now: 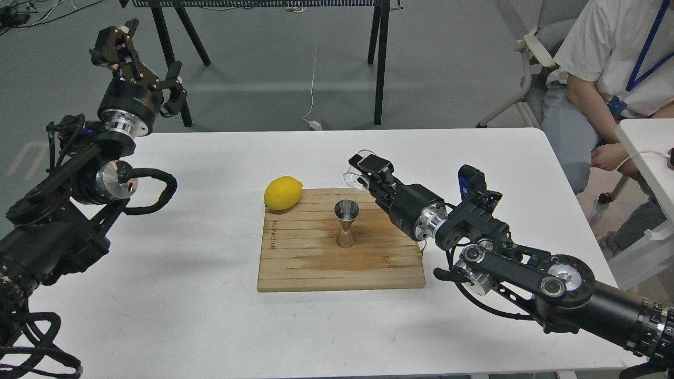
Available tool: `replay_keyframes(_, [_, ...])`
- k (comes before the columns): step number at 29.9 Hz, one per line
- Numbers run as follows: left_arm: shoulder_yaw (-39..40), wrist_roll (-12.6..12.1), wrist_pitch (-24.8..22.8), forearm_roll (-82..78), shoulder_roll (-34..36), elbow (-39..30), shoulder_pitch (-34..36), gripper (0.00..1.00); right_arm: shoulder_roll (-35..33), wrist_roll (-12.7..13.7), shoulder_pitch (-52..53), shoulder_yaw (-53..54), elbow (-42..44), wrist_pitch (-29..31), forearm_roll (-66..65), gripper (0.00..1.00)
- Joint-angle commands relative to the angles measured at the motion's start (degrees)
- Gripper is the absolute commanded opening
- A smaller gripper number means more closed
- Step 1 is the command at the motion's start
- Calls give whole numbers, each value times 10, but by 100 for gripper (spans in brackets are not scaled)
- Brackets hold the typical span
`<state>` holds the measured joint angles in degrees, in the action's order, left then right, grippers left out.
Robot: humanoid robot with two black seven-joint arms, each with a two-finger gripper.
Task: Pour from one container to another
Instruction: 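Tilt the glass with the right gripper to pour into the jigger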
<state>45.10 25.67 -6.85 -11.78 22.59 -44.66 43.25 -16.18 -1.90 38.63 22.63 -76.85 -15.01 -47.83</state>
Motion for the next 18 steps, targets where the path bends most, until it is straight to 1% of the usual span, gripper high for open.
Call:
replay_keyframes(1, [0, 0, 0, 1, 0, 0, 0, 100, 0, 0, 0, -3, -1, 0, -3, 32])
replay_keyframes(6, [0, 0, 0, 1, 0, 0, 0, 100, 0, -8, 0, -6, -8, 0, -16, 32])
replay_keyframes(10, [0, 0, 0, 1, 0, -1, 0, 100, 0, -9, 0, -8, -8, 0, -54, 32])
replay_keyframes(18, [1, 0, 0, 1, -2, 0, 0, 100, -2, -16, 0, -17, -7, -1, -79, 32])
